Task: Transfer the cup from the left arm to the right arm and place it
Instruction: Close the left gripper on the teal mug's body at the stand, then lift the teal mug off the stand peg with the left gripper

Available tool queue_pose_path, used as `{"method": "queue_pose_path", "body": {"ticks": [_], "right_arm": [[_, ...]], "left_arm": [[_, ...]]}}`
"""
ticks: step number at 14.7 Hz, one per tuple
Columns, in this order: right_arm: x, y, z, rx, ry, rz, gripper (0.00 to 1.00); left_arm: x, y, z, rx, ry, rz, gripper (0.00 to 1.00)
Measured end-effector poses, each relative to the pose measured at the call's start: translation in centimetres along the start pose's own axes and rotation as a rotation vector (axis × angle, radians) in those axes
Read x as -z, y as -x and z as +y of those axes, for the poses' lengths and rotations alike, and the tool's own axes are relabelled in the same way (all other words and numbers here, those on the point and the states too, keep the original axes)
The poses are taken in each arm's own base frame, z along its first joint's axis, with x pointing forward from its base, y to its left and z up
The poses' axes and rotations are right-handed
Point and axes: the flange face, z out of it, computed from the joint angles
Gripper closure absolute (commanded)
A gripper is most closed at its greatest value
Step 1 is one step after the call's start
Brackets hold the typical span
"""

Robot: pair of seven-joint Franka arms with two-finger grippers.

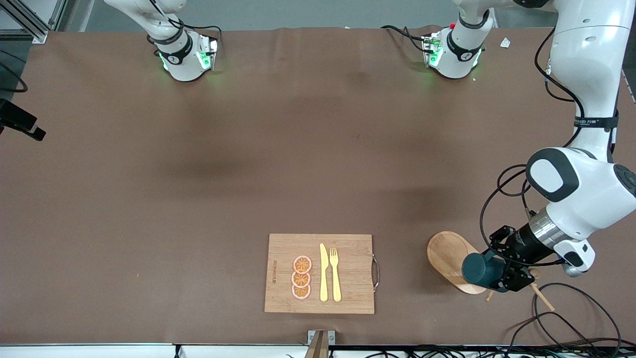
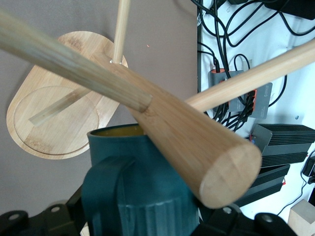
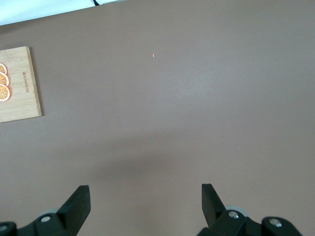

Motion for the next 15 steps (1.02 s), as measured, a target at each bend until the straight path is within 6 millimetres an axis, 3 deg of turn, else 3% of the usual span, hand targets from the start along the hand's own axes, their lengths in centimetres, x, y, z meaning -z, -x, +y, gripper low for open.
{"method": "queue_pose_path", "body": {"ticks": [10,15], "right_arm": [[0.0,0.0,0.0,-0.001,0.0,0.003,0.0],[0.0,0.0,0.1,-0.002,0.0,0.002,0.0]], "left_arm": [[0.9,0.1,0.4,-0.003,0.008,-0.001,0.21],[2.3,1.8,0.7,0.002,-0.021,-0.028,0.21]]}}
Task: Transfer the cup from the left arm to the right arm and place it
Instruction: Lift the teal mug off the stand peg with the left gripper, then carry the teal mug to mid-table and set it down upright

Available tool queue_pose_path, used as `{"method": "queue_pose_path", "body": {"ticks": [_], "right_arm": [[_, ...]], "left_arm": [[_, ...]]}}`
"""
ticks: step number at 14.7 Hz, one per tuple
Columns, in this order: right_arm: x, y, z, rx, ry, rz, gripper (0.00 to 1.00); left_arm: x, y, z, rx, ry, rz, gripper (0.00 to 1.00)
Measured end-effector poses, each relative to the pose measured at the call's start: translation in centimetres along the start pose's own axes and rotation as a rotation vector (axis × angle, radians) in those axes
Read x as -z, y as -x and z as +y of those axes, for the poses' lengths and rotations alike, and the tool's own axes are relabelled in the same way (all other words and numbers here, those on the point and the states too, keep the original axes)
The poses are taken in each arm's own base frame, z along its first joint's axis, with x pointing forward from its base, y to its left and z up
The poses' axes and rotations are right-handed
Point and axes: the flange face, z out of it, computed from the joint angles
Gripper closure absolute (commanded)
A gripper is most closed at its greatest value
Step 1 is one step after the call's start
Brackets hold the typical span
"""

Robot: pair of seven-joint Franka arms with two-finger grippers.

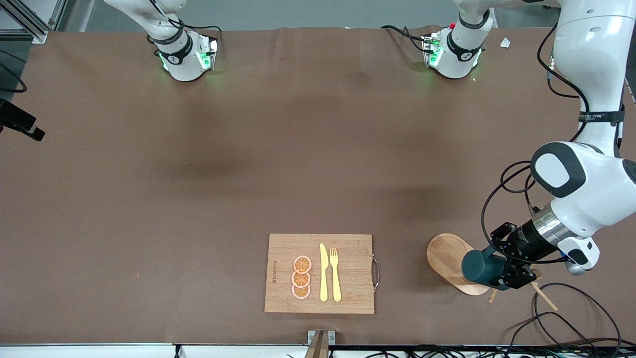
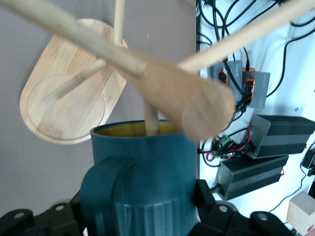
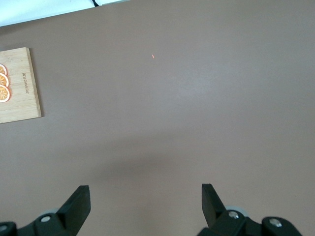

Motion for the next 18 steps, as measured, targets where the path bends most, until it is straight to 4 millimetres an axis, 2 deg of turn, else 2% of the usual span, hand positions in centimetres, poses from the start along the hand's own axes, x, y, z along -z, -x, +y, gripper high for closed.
{"method": "queue_pose_path", "body": {"ticks": [4,8,11,13,18], "right_arm": [[0.0,0.0,0.0,0.0,0.0,0.0,0.0],[0.0,0.0,0.0,0.0,0.0,0.0,0.0],[0.0,0.0,0.0,0.0,0.0,0.0,0.0],[0.0,0.0,0.2,-0.003,0.0,0.003,0.0],[0.0,0.0,0.3,-0.004,0.0,0.004,0.0]], "left_arm": [[2.6,2.3,0.5,0.007,-0.031,-0.029,0.21],[4.1,7.6,0.9,0.002,-0.051,-0.071,0.21],[2.9,13.4,0.5,-0.046,-0.088,-0.045,0.21],[1.2,18.4,-0.5,-0.083,-0.123,-0.005,0.22],[-4.0,30.8,-5.2,-0.313,-0.188,0.136,0.25]]}}
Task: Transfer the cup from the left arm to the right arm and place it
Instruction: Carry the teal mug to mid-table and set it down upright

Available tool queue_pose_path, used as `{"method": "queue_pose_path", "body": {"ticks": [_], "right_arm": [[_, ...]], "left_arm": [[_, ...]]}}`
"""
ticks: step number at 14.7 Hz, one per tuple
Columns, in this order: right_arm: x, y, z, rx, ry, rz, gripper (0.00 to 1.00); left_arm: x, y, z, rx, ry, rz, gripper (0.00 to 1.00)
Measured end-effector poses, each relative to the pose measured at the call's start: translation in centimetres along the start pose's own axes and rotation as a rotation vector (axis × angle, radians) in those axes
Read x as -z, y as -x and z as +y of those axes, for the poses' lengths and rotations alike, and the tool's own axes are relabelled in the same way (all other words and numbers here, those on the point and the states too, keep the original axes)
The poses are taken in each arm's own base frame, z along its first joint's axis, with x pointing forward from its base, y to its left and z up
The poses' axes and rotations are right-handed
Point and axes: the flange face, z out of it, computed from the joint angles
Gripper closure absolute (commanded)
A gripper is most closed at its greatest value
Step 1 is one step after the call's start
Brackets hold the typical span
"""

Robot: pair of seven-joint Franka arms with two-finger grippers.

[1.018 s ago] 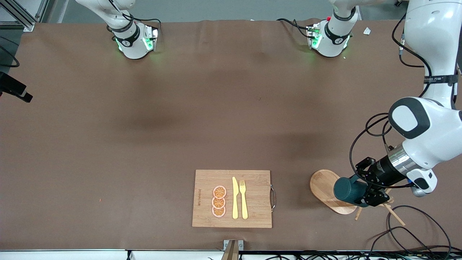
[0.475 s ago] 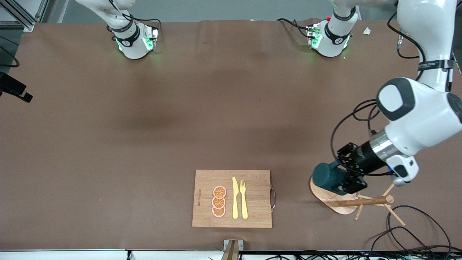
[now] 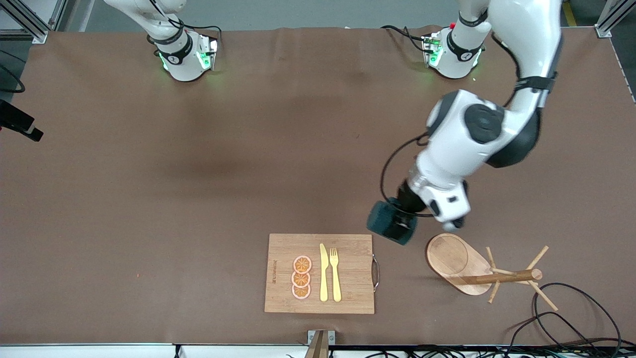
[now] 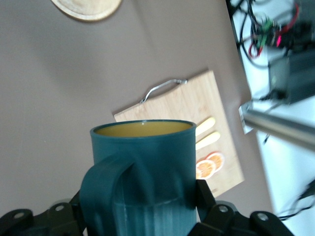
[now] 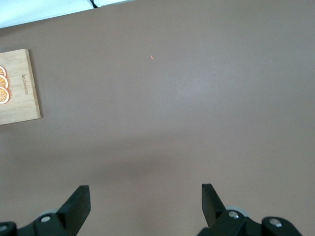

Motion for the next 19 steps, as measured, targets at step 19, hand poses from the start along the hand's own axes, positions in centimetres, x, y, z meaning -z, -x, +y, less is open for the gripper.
{"method": "queue_pose_path", "body": {"ticks": [19], "right_arm": [[0.0,-0.1,0.2,-0.003,0.0,0.006,0.0]], "left_arm": [[-21.6,26.4,-14.8,-0.825,-0.08,0.76,0.26]]}}
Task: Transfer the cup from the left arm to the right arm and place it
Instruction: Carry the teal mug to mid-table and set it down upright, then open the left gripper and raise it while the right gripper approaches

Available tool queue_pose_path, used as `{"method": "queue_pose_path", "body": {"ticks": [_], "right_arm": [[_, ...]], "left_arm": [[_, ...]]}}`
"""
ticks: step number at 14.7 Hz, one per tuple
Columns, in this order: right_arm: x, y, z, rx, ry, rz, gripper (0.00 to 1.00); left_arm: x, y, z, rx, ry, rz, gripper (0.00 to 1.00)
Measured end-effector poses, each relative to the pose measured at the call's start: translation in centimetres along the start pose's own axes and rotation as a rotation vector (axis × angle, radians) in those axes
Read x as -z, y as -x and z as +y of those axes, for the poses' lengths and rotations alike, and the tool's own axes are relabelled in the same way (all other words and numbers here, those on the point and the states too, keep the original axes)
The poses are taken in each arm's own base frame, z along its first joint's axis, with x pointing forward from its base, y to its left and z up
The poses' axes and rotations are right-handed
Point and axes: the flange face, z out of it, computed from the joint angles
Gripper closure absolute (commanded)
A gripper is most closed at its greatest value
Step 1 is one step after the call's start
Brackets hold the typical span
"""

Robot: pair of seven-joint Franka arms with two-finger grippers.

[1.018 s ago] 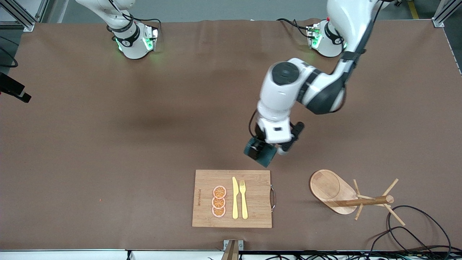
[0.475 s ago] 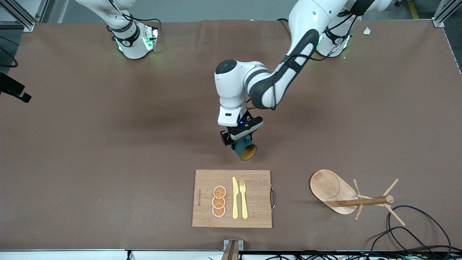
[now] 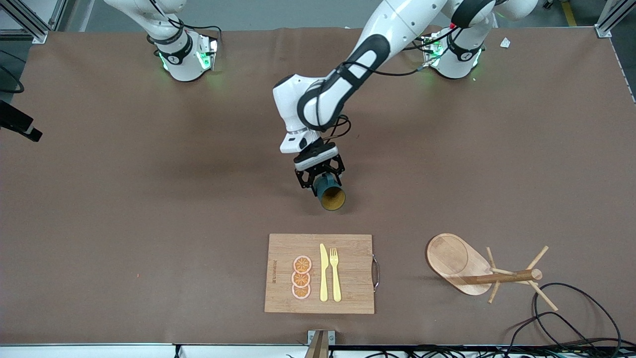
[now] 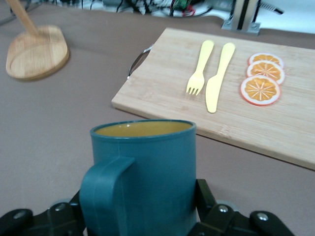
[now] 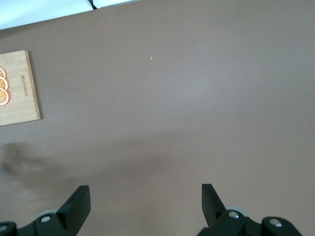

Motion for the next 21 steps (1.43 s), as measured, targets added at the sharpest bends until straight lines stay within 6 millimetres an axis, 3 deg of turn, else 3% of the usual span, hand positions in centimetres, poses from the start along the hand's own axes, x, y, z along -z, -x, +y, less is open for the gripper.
{"method": "queue_pose_path", "body": {"ticks": [3,5,6,7,8,12,15,18,21], "right_arm": [[-0.8,-0.2,0.0,0.0,0.0,-0.014,0.0],[-1.7,-0.6,0.0,-0.001,0.001,-0.03,0.0],[-2.0,-0.7,0.0,-0.001,0.001,-0.036,0.0],[-2.3,-0.8,0.1,-0.001,0.001,-0.04,0.0],[-2.4,-0.9,0.1,-0.002,0.001,-0.044,0.0],[-2.5,-0.9,0.0,-0.001,0.001,-0.047,0.0],[-2.5,-0.9,0.0,0.0,0.001,-0.047,0.0],[-2.5,-0.9,0.0,0.001,0.001,-0.047,0.0],[-2.5,-0.9,-0.1,0.002,0.001,-0.048,0.0]], "left_arm": [[-1.8,4.0,0.1,-0.029,0.037,0.12,0.25],[-2.0,5.3,0.2,-0.014,0.049,0.173,0.22],[-1.6,6.1,0.3,-0.011,0.049,0.187,0.16],[-1.1,6.9,0.3,-0.009,0.046,0.199,0.03],[-0.6,7.8,0.3,-0.012,0.041,0.213,0.0],[1.0,12.6,0.2,-0.037,0.053,0.214,0.0],[3.5,15.0,0.2,0.022,0.035,0.158,0.0],[8.3,14.8,0.5,0.091,-0.017,0.084,0.0],[13.0,11.2,0.7,0.186,-0.051,-0.004,0.0]]}}
